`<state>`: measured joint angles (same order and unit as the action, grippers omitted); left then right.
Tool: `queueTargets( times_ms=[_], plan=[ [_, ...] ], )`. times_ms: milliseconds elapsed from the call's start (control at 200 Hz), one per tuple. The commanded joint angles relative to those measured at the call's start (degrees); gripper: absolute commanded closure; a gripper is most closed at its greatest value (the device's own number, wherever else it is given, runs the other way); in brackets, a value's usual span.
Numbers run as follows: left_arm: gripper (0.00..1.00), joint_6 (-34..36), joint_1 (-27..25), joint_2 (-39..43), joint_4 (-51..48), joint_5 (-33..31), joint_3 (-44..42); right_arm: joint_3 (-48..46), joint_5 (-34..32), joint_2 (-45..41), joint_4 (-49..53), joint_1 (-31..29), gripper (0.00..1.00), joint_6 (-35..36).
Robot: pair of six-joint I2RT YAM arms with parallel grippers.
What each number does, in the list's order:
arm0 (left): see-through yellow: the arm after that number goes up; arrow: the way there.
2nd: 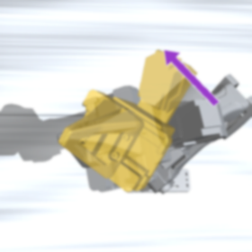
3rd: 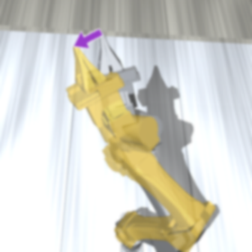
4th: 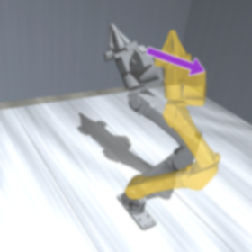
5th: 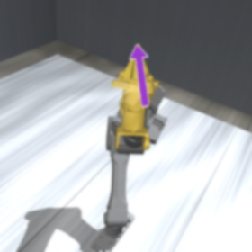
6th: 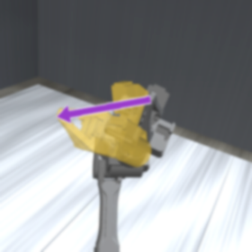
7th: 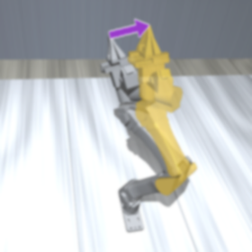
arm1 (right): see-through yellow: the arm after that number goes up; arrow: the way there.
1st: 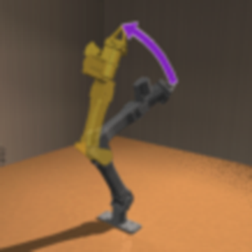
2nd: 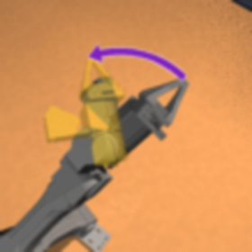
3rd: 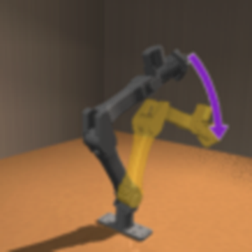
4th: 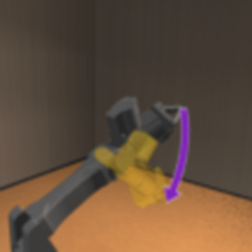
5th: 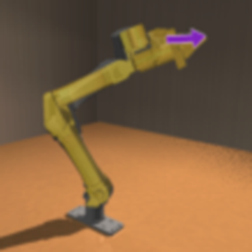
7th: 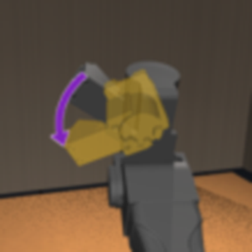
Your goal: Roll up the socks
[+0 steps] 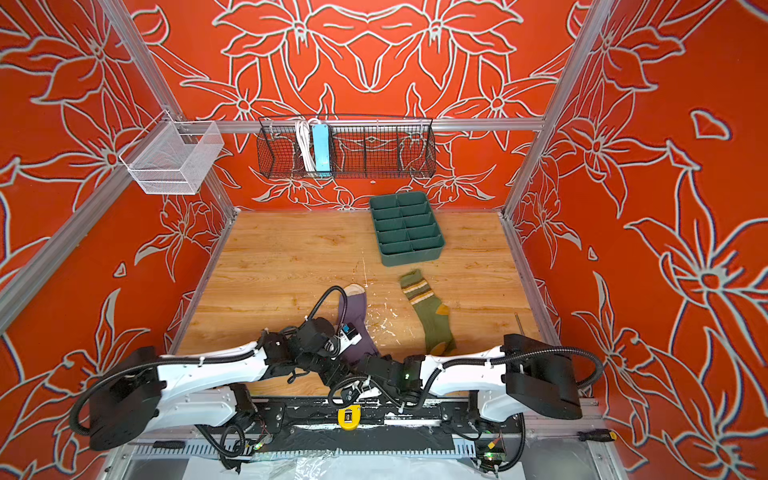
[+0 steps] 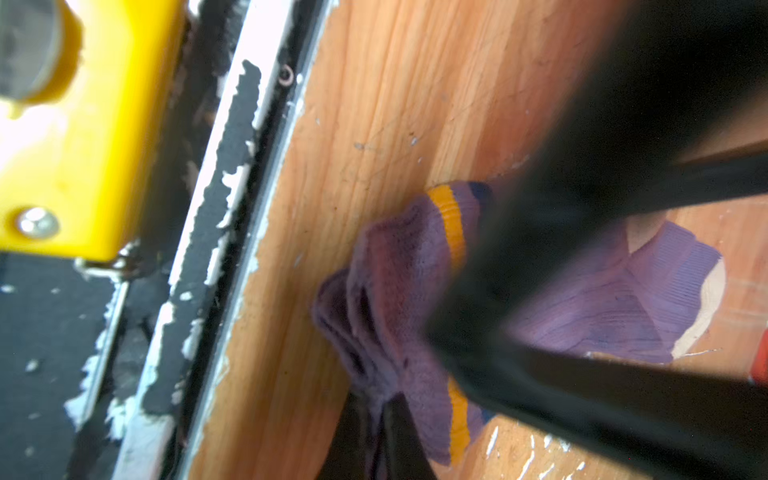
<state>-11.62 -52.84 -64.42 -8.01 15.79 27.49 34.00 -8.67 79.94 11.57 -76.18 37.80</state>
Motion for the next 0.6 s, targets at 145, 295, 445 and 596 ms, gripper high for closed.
queueTargets(
  times_ms=[145, 295, 445, 596],
  plan=[
    [0.17, 2.28, 0.02, 31.22, -7.91, -36.42, 1.42, 8.05, 10.87, 5.54, 15.77, 4.09, 1.0, -5.69],
    [0.16, 18.48, 0.02, 46.78, -10.61, -39.24, 6.48, 14.95, 16.64, 10.59, 20.52, 6.81, 1.0, -10.48],
    [0.14, 37.44, 0.04, 46.74, -20.62, -36.09, 18.26, 23.07, 24.21, 16.38, 26.28, 9.81, 1.0, -13.1],
    [0.14, 53.76, -0.05, 36.82, -35.63, -32.09, 29.37, 32.46, 36.22, 23.06, 32.62, 14.56, 1.0, -16.52]
  ],
)
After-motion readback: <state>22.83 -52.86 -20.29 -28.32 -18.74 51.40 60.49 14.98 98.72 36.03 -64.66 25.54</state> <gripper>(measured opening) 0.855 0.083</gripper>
